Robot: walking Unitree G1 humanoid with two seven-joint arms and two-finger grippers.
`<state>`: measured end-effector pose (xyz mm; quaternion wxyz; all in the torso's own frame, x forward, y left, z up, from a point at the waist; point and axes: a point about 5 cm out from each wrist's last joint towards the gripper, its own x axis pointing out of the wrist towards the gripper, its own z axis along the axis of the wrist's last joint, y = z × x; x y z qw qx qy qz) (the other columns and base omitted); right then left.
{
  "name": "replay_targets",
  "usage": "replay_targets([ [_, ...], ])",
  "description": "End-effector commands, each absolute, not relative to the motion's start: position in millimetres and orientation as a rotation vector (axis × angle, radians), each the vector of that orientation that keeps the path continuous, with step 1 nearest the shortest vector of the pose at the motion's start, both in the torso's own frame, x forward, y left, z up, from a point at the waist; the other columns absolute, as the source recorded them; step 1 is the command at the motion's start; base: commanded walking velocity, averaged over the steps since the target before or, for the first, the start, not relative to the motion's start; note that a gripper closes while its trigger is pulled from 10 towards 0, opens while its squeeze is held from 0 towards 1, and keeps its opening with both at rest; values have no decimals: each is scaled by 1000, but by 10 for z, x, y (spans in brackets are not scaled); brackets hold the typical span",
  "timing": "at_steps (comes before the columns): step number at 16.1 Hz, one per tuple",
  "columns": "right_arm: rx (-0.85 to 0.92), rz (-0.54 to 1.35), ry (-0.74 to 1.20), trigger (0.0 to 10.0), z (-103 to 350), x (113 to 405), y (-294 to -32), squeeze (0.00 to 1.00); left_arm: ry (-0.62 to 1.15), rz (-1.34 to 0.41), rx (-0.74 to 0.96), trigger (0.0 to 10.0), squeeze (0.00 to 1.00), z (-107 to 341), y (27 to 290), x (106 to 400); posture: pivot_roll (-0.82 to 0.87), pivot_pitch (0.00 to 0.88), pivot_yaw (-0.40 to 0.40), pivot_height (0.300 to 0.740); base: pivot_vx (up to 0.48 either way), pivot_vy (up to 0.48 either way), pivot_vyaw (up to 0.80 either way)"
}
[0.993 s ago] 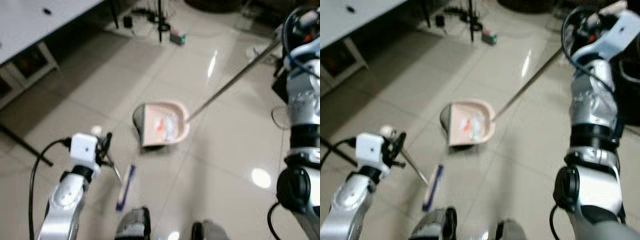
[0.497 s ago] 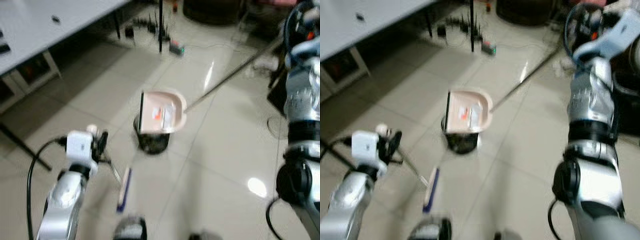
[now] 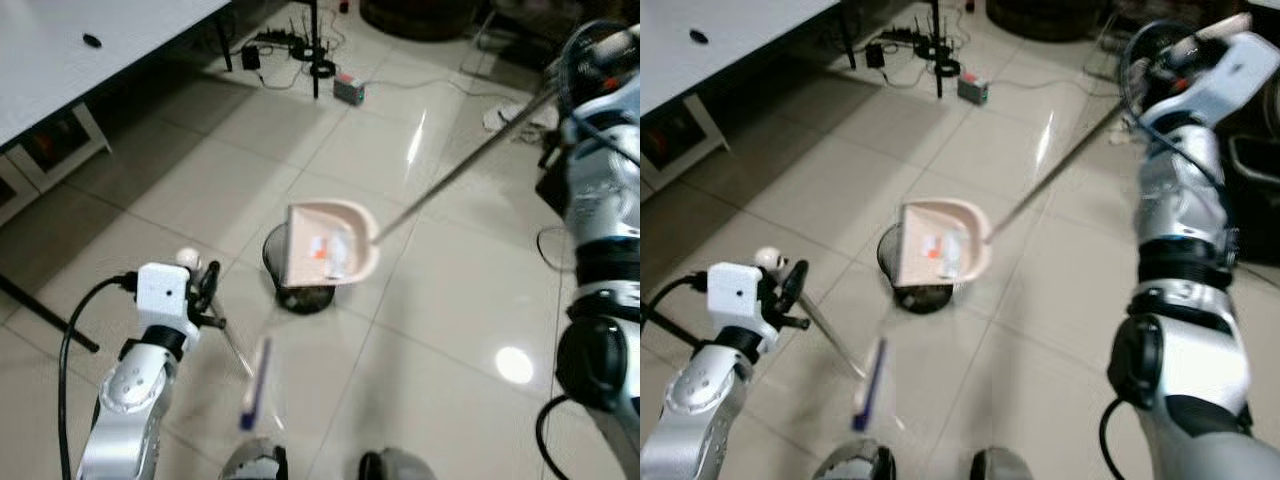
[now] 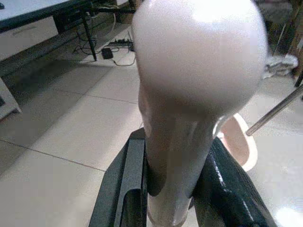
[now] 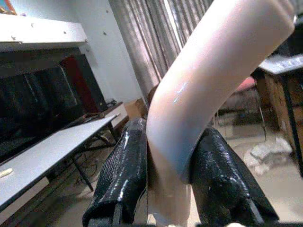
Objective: Sweep floor
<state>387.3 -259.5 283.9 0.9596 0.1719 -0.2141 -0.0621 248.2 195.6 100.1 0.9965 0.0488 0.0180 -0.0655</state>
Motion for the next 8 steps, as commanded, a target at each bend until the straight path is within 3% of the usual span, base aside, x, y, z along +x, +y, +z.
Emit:
replay_targets([
  [1, 371, -86, -509, 10000, 2998, 3878, -2498, 0, 7, -112, 124, 10000, 0, 1076, 2019, 2480, 97, 143, -3, 740, 386, 0, 0],
  [8, 346, -62, -528, 10000, 3003, 3887, -2435, 0, 6, -112, 121, 10000, 0, 1075, 2009, 2500, 96, 135, -2, 740, 383, 0, 0],
])
